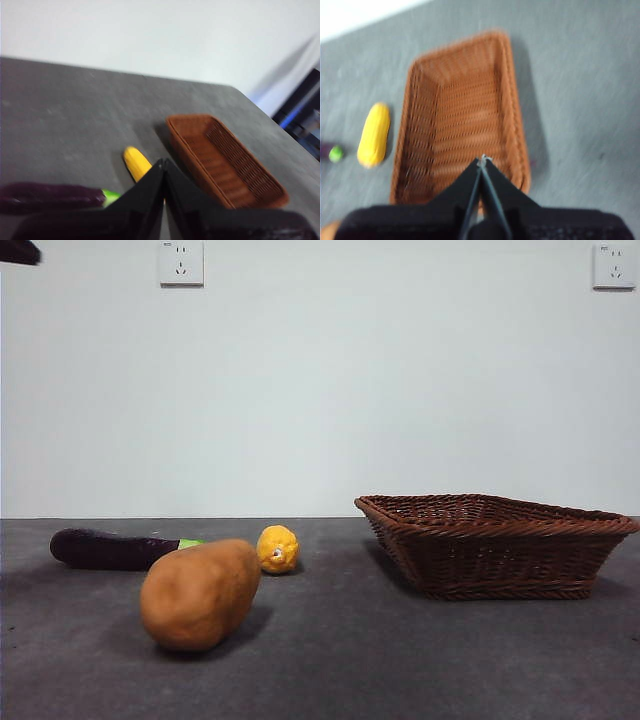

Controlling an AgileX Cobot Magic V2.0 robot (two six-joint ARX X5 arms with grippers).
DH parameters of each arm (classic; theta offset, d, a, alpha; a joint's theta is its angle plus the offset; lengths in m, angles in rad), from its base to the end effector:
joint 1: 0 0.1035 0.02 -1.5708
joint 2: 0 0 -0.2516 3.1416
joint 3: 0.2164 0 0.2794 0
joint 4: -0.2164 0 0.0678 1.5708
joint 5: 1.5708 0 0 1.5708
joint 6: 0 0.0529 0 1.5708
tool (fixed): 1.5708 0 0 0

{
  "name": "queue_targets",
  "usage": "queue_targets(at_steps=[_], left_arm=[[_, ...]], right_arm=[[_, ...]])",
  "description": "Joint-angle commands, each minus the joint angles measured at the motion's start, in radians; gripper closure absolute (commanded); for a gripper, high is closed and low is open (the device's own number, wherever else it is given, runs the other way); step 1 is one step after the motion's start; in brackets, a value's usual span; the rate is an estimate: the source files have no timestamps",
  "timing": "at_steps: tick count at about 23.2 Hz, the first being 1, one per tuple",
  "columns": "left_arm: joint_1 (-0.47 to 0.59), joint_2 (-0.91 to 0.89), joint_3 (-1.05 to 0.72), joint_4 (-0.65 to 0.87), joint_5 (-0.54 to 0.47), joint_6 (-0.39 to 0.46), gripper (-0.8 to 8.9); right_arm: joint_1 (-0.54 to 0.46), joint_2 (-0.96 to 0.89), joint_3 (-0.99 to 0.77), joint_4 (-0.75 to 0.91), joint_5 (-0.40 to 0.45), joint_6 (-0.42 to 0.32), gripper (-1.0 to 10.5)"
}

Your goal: Help me put the vegetables on the table into the basket

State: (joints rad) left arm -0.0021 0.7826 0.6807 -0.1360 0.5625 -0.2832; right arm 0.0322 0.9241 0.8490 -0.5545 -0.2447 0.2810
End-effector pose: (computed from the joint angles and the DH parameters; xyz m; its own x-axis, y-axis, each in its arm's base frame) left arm 0.2285 -0.0287 0.2863 0.8210 -0.5350 -0.1993 0.4335 0.8113 -0.3922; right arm 0.2408 0.0206 0.2735 0.7760 0.2674 -0.5713 -0.0548 0.9309 0.3612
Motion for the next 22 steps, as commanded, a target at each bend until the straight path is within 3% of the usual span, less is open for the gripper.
queue_targets(at_steps=[1, 3, 6, 9, 16, 22], left_arm=[[-0.002, 0.080, 0.036, -0.035, 0.081, -0.009, 8.16], [-0.002, 0.151, 0.069, -0.068, 0.129, -0.008, 8.16], [-0.002, 0.240, 0.098, -0.097, 0.191, -0.008, 8.16], [-0.002, 0.305, 0.101, -0.128, 0.266, -0.007, 8.16], [-0.006, 0.340, 0.101, -0.254, 0.283, 0.079, 8.16], [-0.006, 0.340, 0.101, -0.291, 0.282, 0.102, 8.16]], right_arm=[[0.000, 0.074, 0.067, -0.071, -0.022, -0.034, 9.4], [0.000, 0.163, 0.139, -0.141, -0.021, -0.077, 8.8], [0.000, 0.300, 0.248, -0.207, -0.023, -0.109, 5.5], [0.000, 0.444, 0.360, -0.274, -0.036, -0.162, 3.6], [0.000, 0.752, 0.572, -0.341, -0.035, -0.237, 3.4], [0.000, 0.958, 0.684, -0.326, -0.037, -0.258, 3.5]])
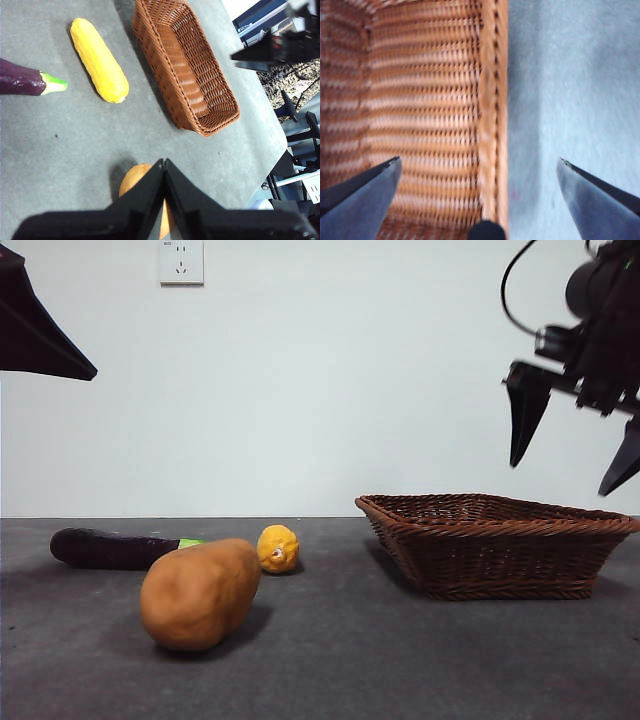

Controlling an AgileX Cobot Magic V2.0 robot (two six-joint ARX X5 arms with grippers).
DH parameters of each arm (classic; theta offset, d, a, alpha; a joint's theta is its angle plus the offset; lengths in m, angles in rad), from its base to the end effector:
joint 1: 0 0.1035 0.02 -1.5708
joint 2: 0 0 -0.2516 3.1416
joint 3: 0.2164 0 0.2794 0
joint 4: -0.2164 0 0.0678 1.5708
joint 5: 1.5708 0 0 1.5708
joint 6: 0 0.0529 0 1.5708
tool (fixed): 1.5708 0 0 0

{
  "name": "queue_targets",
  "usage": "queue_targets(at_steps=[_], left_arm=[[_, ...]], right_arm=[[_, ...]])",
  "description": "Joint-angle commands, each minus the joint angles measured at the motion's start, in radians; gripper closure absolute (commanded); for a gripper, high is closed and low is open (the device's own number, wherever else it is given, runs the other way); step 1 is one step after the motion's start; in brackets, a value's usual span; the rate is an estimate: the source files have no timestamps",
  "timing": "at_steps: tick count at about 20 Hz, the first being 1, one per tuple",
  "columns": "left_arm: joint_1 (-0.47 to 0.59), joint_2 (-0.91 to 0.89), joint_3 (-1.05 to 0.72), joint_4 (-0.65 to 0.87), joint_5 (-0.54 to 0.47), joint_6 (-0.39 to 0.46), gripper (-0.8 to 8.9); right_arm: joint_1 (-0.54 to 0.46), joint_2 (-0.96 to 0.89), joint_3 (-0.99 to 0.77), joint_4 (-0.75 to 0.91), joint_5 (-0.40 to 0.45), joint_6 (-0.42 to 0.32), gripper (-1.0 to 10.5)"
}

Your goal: Help me put the vegetables on the table into the basket

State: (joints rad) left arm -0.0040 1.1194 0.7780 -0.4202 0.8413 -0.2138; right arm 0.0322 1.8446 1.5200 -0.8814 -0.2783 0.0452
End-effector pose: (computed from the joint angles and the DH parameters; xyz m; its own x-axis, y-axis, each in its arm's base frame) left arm 0.2619 -0.0405 0.2239 0.4794 -0.7474 -0.4599 0.3835 0.6498 -0.6563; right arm 0.4075 0.0277 0.2047 0.3340 0.2856 -0.8983 -0.0866 0.9583 0.2725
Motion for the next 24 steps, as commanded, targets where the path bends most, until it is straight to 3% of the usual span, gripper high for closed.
queue_targets(at_steps=[1, 7, 12, 21, 24], left_arm=[[-0.004, 0.003, 0.004, -0.013, 0.003, 0.044, 8.16], [-0.004, 0.003, 0.004, -0.014, -0.005, 0.054, 8.16], [-0.004, 0.003, 0.004, -0.050, -0.005, 0.069, 8.16], [-0.005, 0.005, 0.017, -0.060, -0.057, 0.085, 8.17], [-0.029, 0.029, 0.096, -0.116, -0.110, 0.084, 8.16]], right_arm=[[0.000, 0.063, 0.020, 0.001, -0.004, -0.029, 3.5], [0.000, 0.173, 0.042, 0.019, -0.064, -0.076, 3.6], [0.000, 0.188, 0.042, -0.004, -0.069, -0.083, 9.7], [-0.008, 0.184, 0.043, -0.045, -0.076, -0.069, 9.6], [-0.026, 0.126, 0.045, -0.065, -0.118, -0.051, 9.6]])
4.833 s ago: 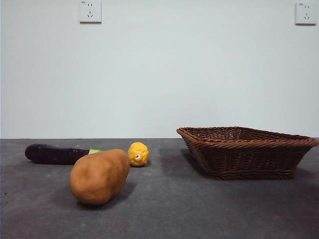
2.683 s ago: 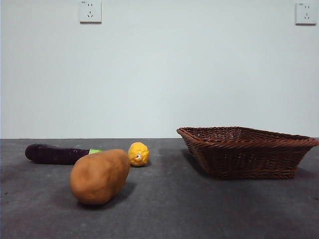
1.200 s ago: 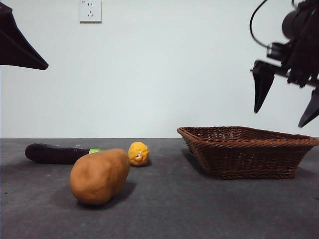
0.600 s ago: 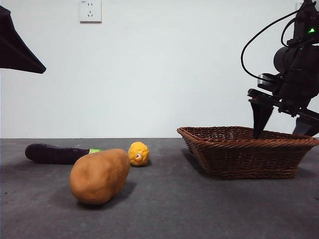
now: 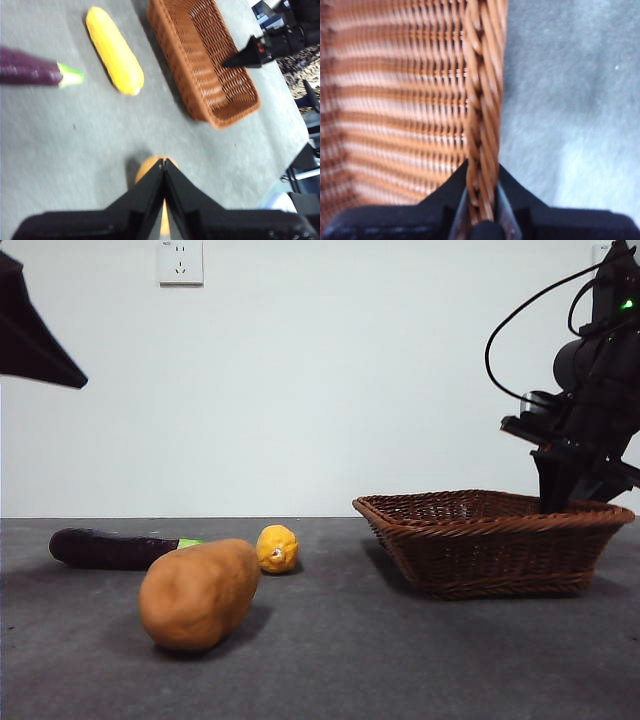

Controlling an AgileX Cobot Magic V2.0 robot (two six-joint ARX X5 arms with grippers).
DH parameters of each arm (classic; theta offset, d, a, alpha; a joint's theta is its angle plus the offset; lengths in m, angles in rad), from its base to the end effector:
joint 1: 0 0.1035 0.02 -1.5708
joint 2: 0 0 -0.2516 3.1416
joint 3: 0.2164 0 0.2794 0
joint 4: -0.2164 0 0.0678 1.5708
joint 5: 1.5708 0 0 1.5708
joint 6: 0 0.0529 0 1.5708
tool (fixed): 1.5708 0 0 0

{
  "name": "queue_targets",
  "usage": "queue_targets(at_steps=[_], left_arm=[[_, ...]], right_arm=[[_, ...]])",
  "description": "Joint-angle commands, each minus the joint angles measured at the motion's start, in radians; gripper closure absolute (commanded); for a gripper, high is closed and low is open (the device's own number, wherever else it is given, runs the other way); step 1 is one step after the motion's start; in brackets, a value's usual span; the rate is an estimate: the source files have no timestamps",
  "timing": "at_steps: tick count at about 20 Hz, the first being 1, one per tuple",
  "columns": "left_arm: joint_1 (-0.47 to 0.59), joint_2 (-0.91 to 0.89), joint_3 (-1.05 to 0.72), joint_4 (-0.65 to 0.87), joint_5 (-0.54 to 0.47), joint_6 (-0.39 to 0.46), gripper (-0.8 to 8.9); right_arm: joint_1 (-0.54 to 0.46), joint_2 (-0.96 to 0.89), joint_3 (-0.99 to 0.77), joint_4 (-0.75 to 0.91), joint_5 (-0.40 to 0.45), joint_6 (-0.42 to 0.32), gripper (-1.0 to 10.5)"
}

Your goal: Help me put the vegetables on the table into the basket

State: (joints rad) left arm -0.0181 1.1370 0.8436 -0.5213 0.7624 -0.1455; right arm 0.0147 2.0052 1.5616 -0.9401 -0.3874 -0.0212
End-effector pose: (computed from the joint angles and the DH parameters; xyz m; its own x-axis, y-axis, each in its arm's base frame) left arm 0.2649 -0.0413 0.2331 0.4836 -0.6995 -0.5261 0.3763 0.7088 -0.5966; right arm 0.4195 0.0262 0.1541 0.1667 0.3803 -0.9097 -0.1047 0.9243 0.3672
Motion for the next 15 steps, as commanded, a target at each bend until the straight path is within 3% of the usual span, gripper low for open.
queue_targets(at_steps=[1, 5, 8, 10, 15], left_arm=[[-0.034, 0.030, 0.070, -0.040, -0.094, 0.016, 8.16], [-0.154, 0.193, 0.310, -0.221, -0.351, 0.022, 7.84], [-0.241, 0.386, 0.542, -0.327, -0.451, 0.015, 3.75], [-0.280, 0.528, 0.707, -0.391, -0.449, 0.014, 1.98], [-0.330, 0.850, 1.075, -0.511, -0.460, 0.037, 1.52]], right_arm=[[-0.011, -0.064, 0.003, -0.014, -0.012, 0.020, 9.6], [-0.016, -0.210, 0.003, -0.040, -0.021, 0.020, 9.6], [-0.016, -0.328, 0.003, -0.064, -0.021, 0.019, 9.6], [-0.016, -0.397, 0.003, -0.090, -0.021, 0.018, 9.6], [-0.016, -0.537, 0.003, -0.181, 0.020, 0.017, 9.6]])
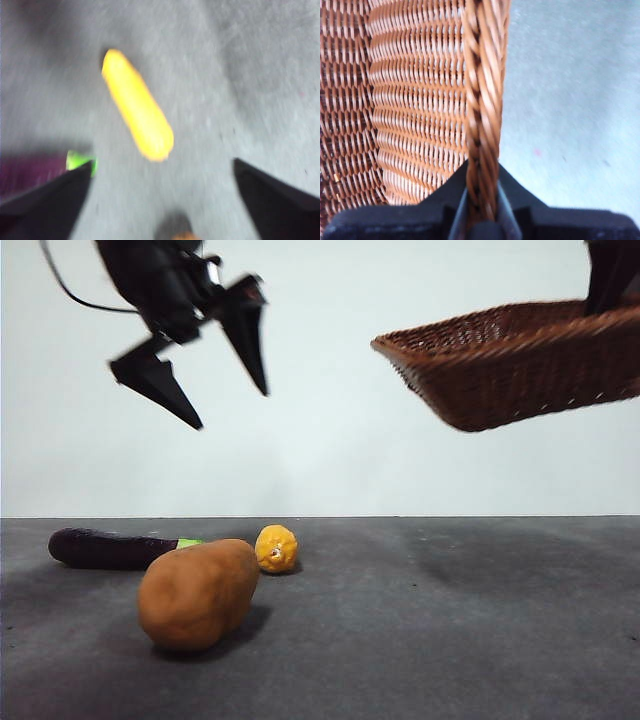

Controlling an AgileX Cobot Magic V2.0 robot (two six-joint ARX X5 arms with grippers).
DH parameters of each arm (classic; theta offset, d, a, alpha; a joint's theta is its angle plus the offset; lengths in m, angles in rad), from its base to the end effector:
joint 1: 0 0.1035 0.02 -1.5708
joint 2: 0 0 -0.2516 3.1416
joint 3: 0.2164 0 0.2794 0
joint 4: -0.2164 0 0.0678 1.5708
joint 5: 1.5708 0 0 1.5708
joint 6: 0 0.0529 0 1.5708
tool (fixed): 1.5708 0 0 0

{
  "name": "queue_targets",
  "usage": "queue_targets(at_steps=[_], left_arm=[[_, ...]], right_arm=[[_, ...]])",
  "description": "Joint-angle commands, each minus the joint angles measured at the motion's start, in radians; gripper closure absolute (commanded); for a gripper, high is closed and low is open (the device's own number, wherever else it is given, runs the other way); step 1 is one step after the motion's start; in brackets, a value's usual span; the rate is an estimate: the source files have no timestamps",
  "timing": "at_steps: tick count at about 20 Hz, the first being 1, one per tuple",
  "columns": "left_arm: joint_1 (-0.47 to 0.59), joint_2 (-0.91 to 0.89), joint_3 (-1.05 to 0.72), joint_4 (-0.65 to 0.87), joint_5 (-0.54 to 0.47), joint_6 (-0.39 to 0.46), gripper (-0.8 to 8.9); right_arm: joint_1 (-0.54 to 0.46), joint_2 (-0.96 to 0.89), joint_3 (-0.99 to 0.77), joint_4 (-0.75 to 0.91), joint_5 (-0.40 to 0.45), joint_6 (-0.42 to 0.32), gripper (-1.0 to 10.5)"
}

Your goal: Help me put the vegetables on the table into the basket

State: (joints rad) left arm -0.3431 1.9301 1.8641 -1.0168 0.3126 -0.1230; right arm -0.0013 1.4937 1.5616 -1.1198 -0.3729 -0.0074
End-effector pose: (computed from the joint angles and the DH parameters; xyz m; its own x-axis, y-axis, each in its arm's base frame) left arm 0.4090 -0.1634 0.2766 0.3167 -0.4397 -0.8405 0.3504 0.8776 -0.3271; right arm 0.3269 0.0188 0.3311 0.4623 0.3637 -0.8087 -0.1859 0.9315 0.3127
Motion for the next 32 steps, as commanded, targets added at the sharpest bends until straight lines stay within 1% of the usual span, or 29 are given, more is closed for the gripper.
queue_targets(at_steps=[1, 3, 5, 10, 14, 17, 18, 19, 20, 24, 25, 26, 28, 31, 32], left_arm=[[-0.011, 0.104, 0.099, -0.026, -0.037, 0.014, 1.52], [-0.021, 0.168, 0.140, -0.035, -0.096, -0.018, 1.53], [-0.027, 0.212, 0.141, -0.018, -0.104, -0.037, 1.53], [-0.067, 0.290, 0.141, 0.076, -0.106, -0.042, 1.57], [-0.097, 0.330, 0.141, 0.065, -0.177, -0.041, 1.57], [-0.102, 0.356, 0.140, 0.063, -0.183, -0.043, 1.58], [-0.102, 0.360, 0.140, 0.062, -0.183, -0.051, 1.78], [-0.102, 0.369, 0.140, 0.061, -0.183, -0.053, 2.71], [-0.102, 0.376, 0.140, 0.062, -0.175, -0.052, 3.17], [-0.103, 0.398, 0.140, 0.058, -0.182, -0.053, 3.25], [-0.104, 0.404, 0.140, 0.056, -0.183, -0.053, 3.95], [-0.104, 0.407, 0.140, 0.056, -0.182, -0.053, 5.16], [-0.104, 0.407, 0.140, 0.060, -0.179, -0.051, 8.25], [-0.105, 0.407, 0.140, 0.071, -0.175, -0.050, 8.22], [-0.106, 0.404, 0.145, 0.073, -0.143, -0.048, 8.22]], right_arm=[[-0.002, -0.045, 0.003, -0.017, 0.011, 0.003, 9.6], [-0.014, -0.083, 0.003, -0.040, 0.010, 0.004, 9.6], [-0.014, -0.119, 0.003, -0.052, 0.010, 0.004, 9.6], [-0.012, -0.162, 0.003, -0.068, 0.006, 0.004, 9.6], [-0.012, -0.165, 0.003, -0.086, 0.006, -0.004, 9.6], [-0.012, -0.165, 0.003, -0.088, 0.006, -0.007, 9.6], [-0.012, -0.165, 0.003, -0.091, 0.006, -0.015, 9.6], [-0.012, -0.165, 0.003, -0.098, 0.006, -0.023, 9.6], [-0.012, -0.165, 0.003, -0.106, 0.006, -0.025, 9.6], [-0.012, -0.165, 0.003, -0.109, 0.006, -0.039, 9.6], [-0.012, -0.165, 0.003, -0.109, 0.006, -0.040, 9.6], [-0.012, -0.165, 0.003, -0.108, 0.006, -0.042, 9.6], [-0.012, -0.165, 0.003, -0.108, 0.006, -0.046, 9.6], [-0.012, -0.165, 0.003, -0.108, 0.006, -0.046, 9.6], [-0.012, -0.164, 0.003, -0.109, 0.006, -0.046, 9.6]])
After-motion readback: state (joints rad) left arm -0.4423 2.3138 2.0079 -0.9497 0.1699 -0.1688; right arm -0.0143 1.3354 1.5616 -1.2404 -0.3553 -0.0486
